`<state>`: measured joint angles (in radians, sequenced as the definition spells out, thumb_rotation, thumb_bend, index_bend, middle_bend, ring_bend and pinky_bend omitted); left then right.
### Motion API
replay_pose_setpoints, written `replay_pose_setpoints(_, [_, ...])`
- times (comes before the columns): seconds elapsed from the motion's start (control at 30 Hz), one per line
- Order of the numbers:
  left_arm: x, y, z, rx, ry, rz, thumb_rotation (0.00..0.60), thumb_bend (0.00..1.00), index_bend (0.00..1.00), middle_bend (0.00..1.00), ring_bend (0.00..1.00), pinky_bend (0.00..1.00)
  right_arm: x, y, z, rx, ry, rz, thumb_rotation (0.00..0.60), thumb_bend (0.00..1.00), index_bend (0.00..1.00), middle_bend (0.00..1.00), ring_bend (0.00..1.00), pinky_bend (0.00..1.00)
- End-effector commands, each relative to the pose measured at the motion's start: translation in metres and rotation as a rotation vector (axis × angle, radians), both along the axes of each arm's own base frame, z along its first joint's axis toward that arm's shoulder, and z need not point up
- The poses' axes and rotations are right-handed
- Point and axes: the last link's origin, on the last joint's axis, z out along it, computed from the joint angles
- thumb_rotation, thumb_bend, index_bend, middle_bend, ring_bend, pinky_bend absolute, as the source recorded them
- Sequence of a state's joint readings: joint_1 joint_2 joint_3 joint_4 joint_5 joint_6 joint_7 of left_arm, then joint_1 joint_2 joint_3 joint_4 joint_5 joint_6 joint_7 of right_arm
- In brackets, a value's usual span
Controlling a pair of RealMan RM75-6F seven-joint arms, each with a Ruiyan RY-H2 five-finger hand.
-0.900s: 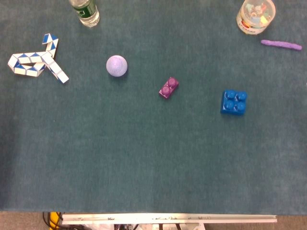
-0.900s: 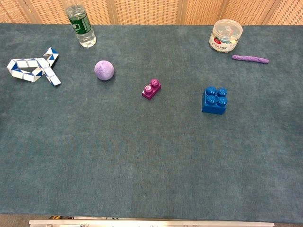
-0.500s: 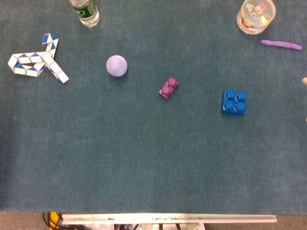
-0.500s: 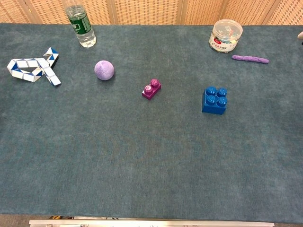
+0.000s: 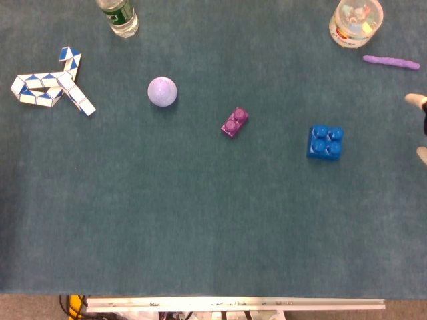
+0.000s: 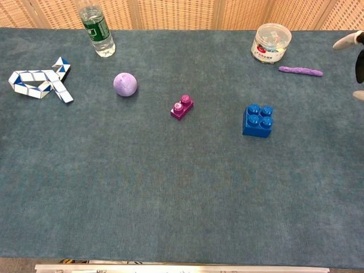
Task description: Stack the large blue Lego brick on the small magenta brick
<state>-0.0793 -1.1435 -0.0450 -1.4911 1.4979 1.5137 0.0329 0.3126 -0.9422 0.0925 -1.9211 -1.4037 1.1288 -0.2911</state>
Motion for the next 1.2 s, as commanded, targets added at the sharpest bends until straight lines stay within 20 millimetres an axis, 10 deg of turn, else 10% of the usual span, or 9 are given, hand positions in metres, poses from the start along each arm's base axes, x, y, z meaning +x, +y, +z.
replay_pose_setpoints(0.03, [-0.001, -0.001, 0.001, 0.004, -0.001, 0.003, 0.600, 0.21, 0.22, 0.20, 0.19, 0.15, 0.005, -0.016, -0.009, 0.057, 0.052, -0.002, 0.600, 0.24, 0.18, 0.68, 0.74, 0.81])
replay_pose_setpoints(0.4, [-0.002, -0.003, 0.001, 0.005, -0.002, 0.007, 0.600, 0.21, 0.22, 0.20, 0.19, 0.15, 0.011, -0.037, -0.049, 0.245, 0.123, -0.059, 0.600, 0.35, 0.06, 0.85, 0.94, 0.85])
replay_pose_setpoints(1.03, [-0.001, -0.004, 0.001, -0.001, 0.006, 0.007, 0.600, 0.21, 0.22, 0.20, 0.19, 0.15, 0.012, -0.051, -0.100, 0.363, 0.164, -0.143, 0.600, 0.34, 0.06, 0.86, 0.96, 0.86])
replay_pose_setpoints(1.2, [0.000, -0.004, 0.000, -0.004, 0.008, 0.006, 0.600, 0.21, 0.22, 0.20, 0.19, 0.15, 0.011, -0.056, -0.109, 0.374, 0.171, -0.162, 0.600, 0.17, 0.06, 0.86, 0.96, 0.86])
